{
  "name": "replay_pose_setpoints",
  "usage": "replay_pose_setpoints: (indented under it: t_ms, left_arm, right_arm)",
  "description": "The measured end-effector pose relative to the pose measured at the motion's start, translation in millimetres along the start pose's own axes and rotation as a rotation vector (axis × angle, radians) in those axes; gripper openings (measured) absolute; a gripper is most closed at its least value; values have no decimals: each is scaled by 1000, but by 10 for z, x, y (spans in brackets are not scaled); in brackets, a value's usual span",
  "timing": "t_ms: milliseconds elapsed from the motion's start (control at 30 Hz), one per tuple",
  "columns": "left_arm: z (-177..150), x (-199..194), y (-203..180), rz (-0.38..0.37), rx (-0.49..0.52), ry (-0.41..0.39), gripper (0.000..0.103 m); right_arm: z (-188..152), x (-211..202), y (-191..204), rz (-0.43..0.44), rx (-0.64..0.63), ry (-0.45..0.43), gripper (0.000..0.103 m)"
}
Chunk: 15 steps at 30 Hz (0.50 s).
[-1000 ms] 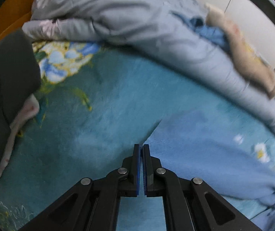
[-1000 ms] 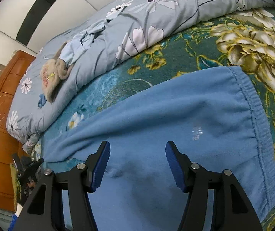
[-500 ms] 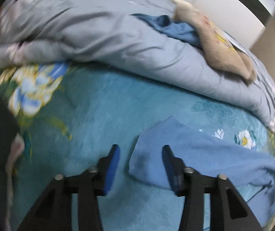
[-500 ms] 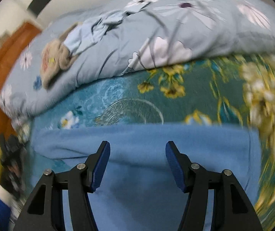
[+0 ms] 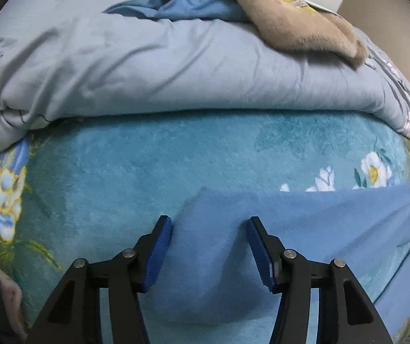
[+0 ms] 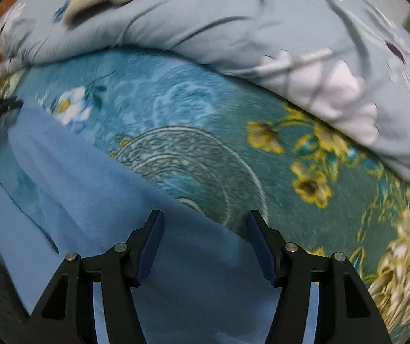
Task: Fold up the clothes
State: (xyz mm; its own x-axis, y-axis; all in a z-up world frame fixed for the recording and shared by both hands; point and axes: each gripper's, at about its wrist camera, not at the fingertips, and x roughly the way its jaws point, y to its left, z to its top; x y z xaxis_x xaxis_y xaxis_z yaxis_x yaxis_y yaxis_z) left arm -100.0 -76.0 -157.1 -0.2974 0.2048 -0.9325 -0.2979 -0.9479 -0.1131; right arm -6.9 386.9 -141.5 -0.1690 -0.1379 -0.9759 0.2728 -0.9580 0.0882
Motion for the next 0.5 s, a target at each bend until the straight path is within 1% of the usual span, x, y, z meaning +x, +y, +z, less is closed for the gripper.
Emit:
replay_pose_setpoints:
  t_ms: [33, 67, 100, 167, 200, 233, 367, 467, 500]
  left_arm:
    - [-4, -1, -1, -1, -2, 0, 35]
    - [-12, -1, 2, -8, -9, 2, 20]
    - [-19, -10, 9, -19, -17, 1, 9]
    - [-41, -54, 12, -31, -26, -12, 7]
    - [-59, -89, 4, -30, -27, -26, 7]
    - [-81, -151, 14, -30, -28, -46, 7]
    - [-155, -434, 82, -31, -42, -129, 7]
    - [-181, -696, 202, -22, -64, -193, 7]
    - [-122, -737, 214, -16, -70, -205, 7]
  right_arm:
    - [1, 2, 41, 4, -16, 3, 61]
    - [-2, 10, 78, 2, -30, 7, 61]
    - [-10, 24, 110, -9, -39, 13, 59]
    - [-24, 47, 169, -28, -53, 21, 50]
    - [-28, 43, 186, -30, -51, 16, 33]
    - [-34, 31, 208, -32, -50, 11, 6]
    - [-64, -45, 355, -74, -107, -11, 4]
    - [44, -204, 357, -86, -94, -85, 4]
    - [106, -264, 344, -89, -82, -116, 4]
